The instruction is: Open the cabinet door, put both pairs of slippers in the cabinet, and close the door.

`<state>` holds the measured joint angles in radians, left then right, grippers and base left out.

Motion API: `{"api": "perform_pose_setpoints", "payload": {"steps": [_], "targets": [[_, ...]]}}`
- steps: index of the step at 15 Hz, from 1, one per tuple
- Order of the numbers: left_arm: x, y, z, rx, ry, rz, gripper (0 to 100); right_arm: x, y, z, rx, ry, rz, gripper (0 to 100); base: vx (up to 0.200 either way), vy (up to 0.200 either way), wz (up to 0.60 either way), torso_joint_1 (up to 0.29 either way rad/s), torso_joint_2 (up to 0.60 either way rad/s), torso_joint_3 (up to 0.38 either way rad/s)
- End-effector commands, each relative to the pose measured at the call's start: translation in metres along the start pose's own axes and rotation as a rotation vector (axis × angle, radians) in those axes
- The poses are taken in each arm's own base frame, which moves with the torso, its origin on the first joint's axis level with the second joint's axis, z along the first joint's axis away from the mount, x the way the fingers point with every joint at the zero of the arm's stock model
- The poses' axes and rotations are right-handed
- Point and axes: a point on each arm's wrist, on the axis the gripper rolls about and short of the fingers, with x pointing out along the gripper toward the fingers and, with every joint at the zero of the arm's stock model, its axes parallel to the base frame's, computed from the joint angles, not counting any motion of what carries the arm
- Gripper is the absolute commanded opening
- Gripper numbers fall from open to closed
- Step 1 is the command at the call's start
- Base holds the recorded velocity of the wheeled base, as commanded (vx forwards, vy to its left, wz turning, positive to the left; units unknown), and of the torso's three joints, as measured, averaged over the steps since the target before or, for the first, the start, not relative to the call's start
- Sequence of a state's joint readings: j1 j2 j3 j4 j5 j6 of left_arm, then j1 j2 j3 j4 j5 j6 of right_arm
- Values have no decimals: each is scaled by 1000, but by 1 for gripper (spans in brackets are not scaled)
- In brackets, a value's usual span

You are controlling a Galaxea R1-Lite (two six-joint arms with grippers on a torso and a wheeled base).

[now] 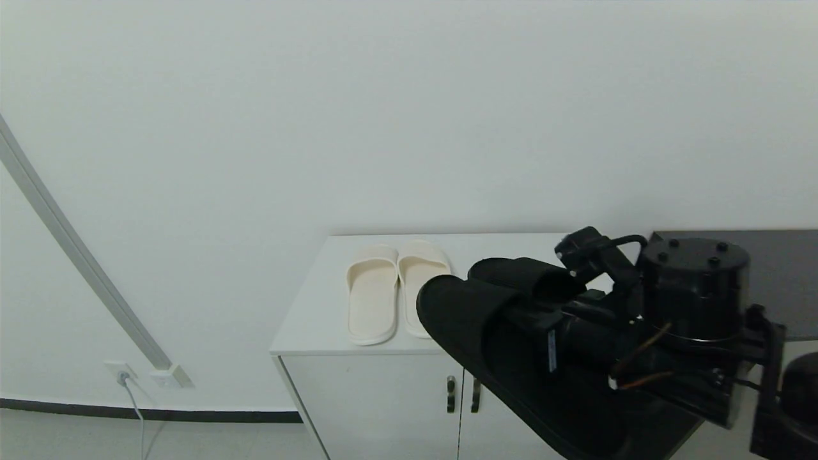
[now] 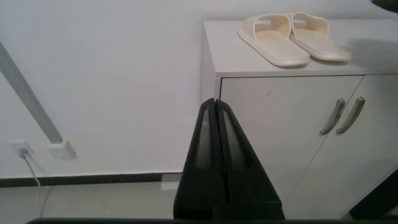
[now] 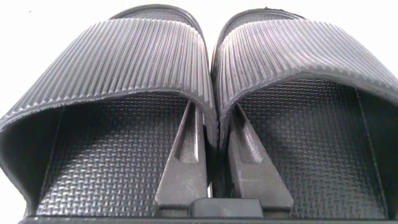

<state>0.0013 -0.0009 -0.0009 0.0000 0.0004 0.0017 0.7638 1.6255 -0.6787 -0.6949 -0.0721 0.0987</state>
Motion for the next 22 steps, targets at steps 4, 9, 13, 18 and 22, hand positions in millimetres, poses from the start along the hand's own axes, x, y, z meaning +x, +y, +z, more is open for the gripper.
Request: {"api": "perform_pose_setpoints", "payload": {"steps": [4,9,13,18,22], "targets": [[0,0,0,-2,0,1,0,-40,0,-3,-3,-4,70,0,0,0,0,0,0,0],[0,0,0,-2,2,1,0,-40,-1,-7,-7,8,69,0,-80,0,0,3,-1,0],[0,0,0,-2,0,1,0,-41,-1,-9,-9,17,69,0,-200,0,0,3,6,0],[0,0,0,-2,0,1,0,-40,-2,-16,-22,39,64,0,-40,0,0,0,1,0],[0,0,0,-2,0,1,0,-40,-2,-18,-30,47,65,0,0,0,0,0,0,0]]}}
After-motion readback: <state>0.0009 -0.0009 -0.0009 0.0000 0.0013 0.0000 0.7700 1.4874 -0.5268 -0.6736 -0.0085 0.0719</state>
